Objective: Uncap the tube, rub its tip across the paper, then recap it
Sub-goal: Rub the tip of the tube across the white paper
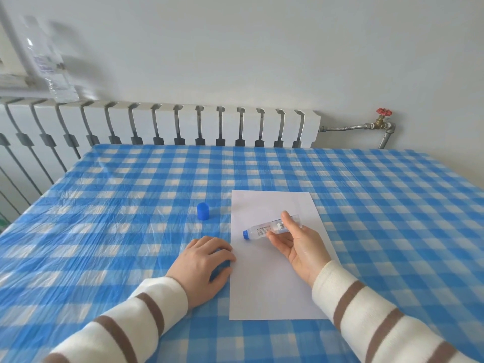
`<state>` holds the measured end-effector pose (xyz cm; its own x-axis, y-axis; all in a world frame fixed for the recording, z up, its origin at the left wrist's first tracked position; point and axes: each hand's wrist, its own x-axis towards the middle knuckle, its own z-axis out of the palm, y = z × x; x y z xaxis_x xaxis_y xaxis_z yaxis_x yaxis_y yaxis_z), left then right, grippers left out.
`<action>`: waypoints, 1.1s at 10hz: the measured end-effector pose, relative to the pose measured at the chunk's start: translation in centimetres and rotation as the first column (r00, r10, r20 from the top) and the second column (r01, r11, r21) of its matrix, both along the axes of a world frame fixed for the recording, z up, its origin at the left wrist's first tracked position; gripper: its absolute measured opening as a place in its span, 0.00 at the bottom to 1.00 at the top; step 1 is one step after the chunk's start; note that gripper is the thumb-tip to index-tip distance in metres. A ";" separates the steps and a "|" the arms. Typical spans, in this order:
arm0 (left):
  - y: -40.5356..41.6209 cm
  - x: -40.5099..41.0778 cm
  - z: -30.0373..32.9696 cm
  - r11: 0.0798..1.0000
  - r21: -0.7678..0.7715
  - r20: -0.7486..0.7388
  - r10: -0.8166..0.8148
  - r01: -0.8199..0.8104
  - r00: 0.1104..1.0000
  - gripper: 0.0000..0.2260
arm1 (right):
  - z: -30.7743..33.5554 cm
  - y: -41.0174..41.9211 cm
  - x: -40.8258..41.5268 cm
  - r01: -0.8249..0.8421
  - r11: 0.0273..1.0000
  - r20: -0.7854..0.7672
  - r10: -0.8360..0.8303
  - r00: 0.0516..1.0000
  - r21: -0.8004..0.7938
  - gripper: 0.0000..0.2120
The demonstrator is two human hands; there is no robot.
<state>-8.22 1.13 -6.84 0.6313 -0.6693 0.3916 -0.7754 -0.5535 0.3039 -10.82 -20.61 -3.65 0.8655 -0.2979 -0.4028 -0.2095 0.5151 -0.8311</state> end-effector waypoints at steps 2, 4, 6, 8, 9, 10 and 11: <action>0.0 0.0 0.0 1.000 0.002 0.007 0.002 -0.002 1.000 0.07 | -0.1 -1.3 -0.5 0.019 1.000 0.008 -0.019 1.000 -0.007 0.14; 0.0 -0.1 0.0 1.000 -0.007 0.020 -0.005 0.005 1.000 0.07 | -0.1 -2.6 -0.9 0.056 0.998 0.013 -0.056 0.998 0.011 0.13; 0.0 0.0 0.0 1.000 -0.006 0.024 -0.005 0.005 1.000 0.07 | -0.2 -3.5 -1.2 0.083 0.997 0.001 -0.083 0.997 0.005 0.15; 0.0 0.1 -0.1 1.000 -0.002 0.023 -0.007 0.007 1.000 0.07 | -0.4 -4.6 -1.6 0.090 0.996 -0.001 -0.090 0.996 0.012 0.17; 0.0 0.1 -0.1 1.000 -0.001 0.025 -0.012 0.012 1.000 0.07 | -0.6 -5.2 -1.8 0.098 0.995 0.000 -0.098 0.995 0.009 0.17; 0.0 0.0 -0.1 1.000 0.003 0.021 -0.010 0.010 1.000 0.07 | -0.8 -5.9 -1.9 0.116 0.993 0.003 -0.116 0.993 0.016 0.18; 0.0 0.0 0.0 1.000 0.010 0.009 -0.004 0.003 1.000 0.07 | -0.9 -6.5 -2.1 0.131 0.991 0.000 -0.131 0.991 0.014 0.17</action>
<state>-8.19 1.15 -6.89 0.6256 -0.6755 0.3903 -0.7799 -0.5538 0.2918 -12.95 -27.10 -4.51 0.8199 -0.4028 -0.4069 -0.1387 0.5497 -0.8237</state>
